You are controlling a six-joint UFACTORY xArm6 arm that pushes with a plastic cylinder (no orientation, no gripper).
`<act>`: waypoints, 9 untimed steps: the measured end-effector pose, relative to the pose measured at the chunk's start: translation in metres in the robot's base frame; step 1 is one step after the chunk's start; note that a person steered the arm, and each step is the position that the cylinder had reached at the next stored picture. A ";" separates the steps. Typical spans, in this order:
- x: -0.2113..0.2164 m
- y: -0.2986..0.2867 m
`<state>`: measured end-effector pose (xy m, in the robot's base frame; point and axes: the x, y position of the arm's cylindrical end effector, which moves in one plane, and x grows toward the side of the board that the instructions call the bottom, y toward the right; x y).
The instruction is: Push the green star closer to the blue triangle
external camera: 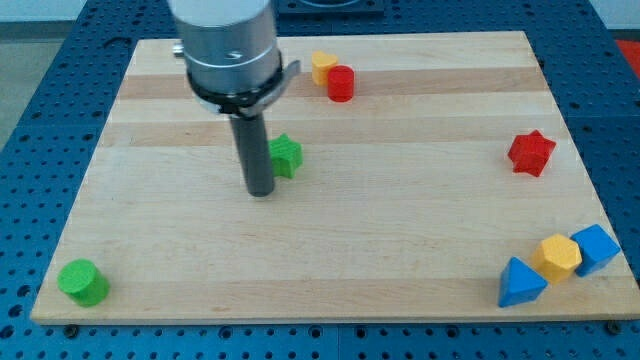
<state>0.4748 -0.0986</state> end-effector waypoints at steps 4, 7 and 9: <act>-0.050 0.004; -0.040 0.129; -0.003 0.181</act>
<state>0.4714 0.0824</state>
